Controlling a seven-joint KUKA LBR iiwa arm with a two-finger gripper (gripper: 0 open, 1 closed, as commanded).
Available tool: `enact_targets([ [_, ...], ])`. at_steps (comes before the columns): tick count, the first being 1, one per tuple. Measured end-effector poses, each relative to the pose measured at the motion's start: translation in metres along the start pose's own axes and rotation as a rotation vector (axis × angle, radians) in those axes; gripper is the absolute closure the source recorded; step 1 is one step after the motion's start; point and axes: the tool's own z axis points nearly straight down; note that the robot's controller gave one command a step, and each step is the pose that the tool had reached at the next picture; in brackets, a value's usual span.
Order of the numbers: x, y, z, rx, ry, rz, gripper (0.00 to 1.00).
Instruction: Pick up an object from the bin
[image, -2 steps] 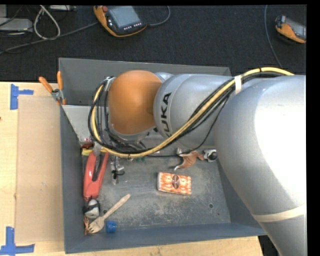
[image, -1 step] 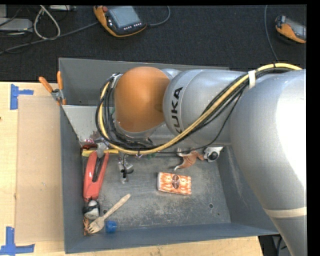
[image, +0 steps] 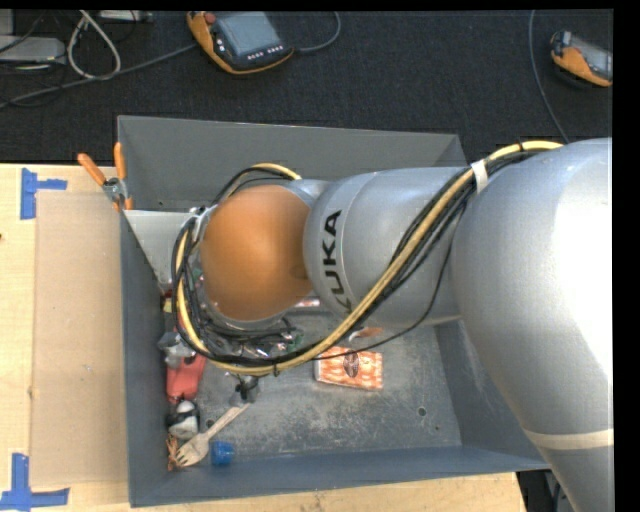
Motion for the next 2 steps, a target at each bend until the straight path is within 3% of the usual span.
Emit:
enact_targets([
  [1,-0.006,-0.076,0.03,0.011,-0.017,-0.112,0.0],
  [2,-0.02,-0.017,0.033,-0.005,-0.005,-0.438,1.0],
])
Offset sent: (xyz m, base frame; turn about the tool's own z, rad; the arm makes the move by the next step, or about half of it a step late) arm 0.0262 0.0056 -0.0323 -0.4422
